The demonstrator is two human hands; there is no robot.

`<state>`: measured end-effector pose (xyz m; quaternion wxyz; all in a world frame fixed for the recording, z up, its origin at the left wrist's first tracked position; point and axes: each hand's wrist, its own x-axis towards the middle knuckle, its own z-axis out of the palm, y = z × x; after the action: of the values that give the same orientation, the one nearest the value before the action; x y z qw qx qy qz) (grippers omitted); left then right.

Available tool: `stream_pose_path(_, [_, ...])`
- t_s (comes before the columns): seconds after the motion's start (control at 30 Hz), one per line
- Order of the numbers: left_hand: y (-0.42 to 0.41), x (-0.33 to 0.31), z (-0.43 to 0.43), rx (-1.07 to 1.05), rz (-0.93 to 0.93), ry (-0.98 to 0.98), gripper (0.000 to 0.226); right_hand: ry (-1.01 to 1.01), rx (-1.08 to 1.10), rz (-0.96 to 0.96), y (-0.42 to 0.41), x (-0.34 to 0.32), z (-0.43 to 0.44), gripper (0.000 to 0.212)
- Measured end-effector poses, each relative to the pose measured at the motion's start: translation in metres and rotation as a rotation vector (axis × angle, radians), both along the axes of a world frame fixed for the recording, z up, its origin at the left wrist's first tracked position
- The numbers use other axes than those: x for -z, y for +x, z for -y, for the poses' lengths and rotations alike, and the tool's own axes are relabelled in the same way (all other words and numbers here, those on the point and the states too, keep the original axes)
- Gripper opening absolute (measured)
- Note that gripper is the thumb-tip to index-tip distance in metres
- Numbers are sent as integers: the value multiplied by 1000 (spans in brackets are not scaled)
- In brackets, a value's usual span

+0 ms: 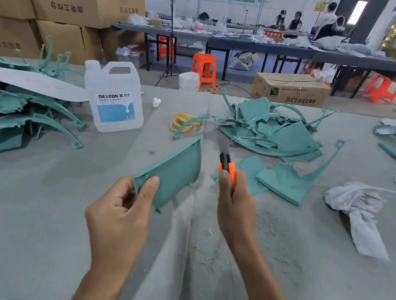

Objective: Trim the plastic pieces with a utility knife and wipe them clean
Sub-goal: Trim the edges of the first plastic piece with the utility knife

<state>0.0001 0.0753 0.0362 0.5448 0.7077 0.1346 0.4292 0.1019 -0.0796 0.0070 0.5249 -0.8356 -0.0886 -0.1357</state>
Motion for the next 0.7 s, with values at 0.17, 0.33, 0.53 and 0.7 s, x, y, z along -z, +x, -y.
stream_pose_path(0.17, [6,0,5,-1,-7,-35,20,-22,-252,180,-35,-3,-17,38])
stream_pose_path(0.33, [1,0,3,-12,-3,-42,19,-98,-142,115,-10,-7,-19,39])
stream_pose_path(0.53, [-11,7,2,4,96,-222,14,342,-150,-185,16,-14,1,29])
stream_pose_path(0.7, [-19,29,-3,88,32,-284,13,476,-381,-173,2,-25,-10,35])
